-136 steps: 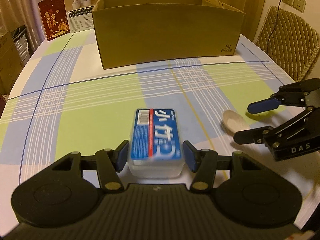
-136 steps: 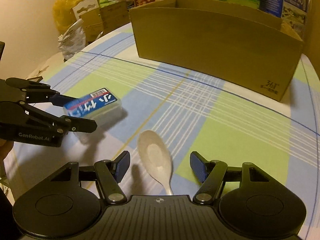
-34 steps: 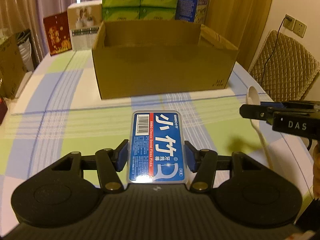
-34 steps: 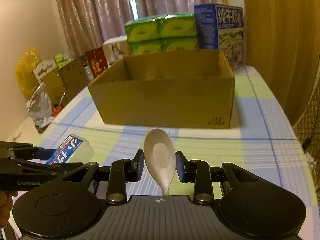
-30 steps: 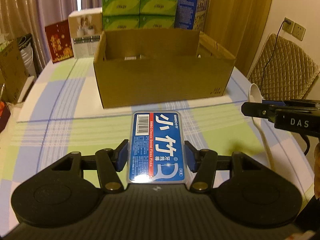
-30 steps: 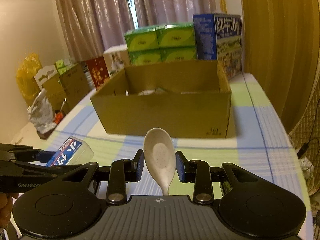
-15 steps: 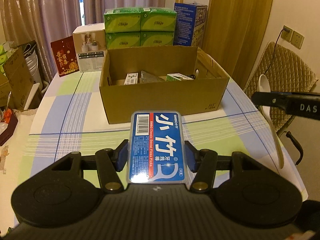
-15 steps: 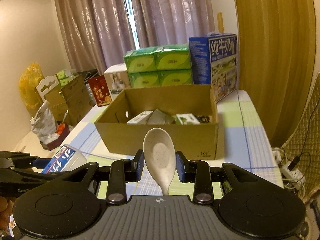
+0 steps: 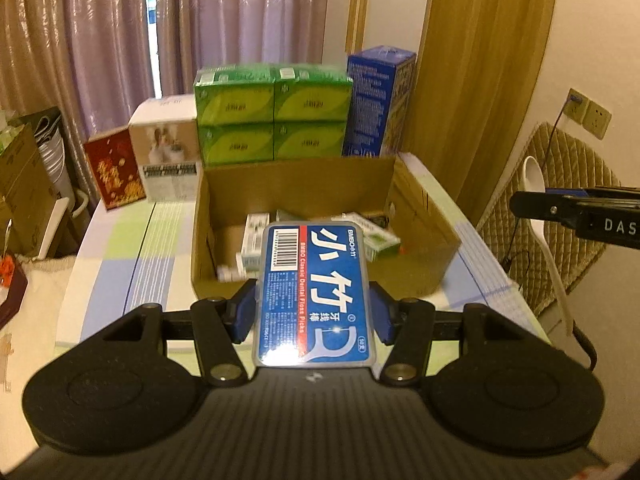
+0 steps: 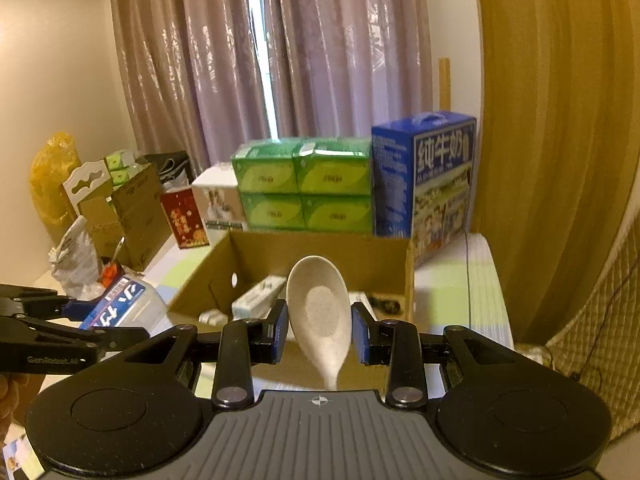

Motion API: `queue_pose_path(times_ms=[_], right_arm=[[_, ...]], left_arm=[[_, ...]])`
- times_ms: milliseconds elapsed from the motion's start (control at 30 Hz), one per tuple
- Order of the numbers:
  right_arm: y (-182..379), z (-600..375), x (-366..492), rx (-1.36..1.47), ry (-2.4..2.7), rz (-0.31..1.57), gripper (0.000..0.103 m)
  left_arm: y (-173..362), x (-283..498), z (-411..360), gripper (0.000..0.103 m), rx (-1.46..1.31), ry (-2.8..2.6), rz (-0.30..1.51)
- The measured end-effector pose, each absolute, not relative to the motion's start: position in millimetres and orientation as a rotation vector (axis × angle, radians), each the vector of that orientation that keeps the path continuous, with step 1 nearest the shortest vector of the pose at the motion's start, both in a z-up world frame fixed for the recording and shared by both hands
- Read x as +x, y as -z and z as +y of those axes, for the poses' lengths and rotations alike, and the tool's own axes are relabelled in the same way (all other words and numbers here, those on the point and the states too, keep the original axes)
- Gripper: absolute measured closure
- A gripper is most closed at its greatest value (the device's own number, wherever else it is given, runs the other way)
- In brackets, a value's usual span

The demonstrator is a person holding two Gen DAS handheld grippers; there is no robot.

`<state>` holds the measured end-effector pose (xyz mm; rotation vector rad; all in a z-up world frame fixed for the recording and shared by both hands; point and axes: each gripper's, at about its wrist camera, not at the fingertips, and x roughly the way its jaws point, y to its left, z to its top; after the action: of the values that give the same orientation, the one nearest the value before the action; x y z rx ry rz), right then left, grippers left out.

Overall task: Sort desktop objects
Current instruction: 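Lift the floss box and spoon with both tools and carry them over the cardboard box, then open both tools to drop the floss box and spoon inside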

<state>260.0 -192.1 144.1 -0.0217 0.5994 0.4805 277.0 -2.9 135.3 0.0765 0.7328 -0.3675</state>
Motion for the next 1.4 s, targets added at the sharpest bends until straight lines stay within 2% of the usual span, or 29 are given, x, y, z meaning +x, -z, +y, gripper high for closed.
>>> queue_pose_path(times_ms=[433, 1400], right_arm=[[-144, -159, 336, -0.033, -0.487, 0.628, 0.072], [-93, -129, 427, -0.069, -0.452, 0.687, 0.072]], left_arm=[[-132, 352, -13, 0.051, 0.105, 0.362, 0.747], [-67, 444, -5, 0.051, 0.071, 0.343, 0.808]])
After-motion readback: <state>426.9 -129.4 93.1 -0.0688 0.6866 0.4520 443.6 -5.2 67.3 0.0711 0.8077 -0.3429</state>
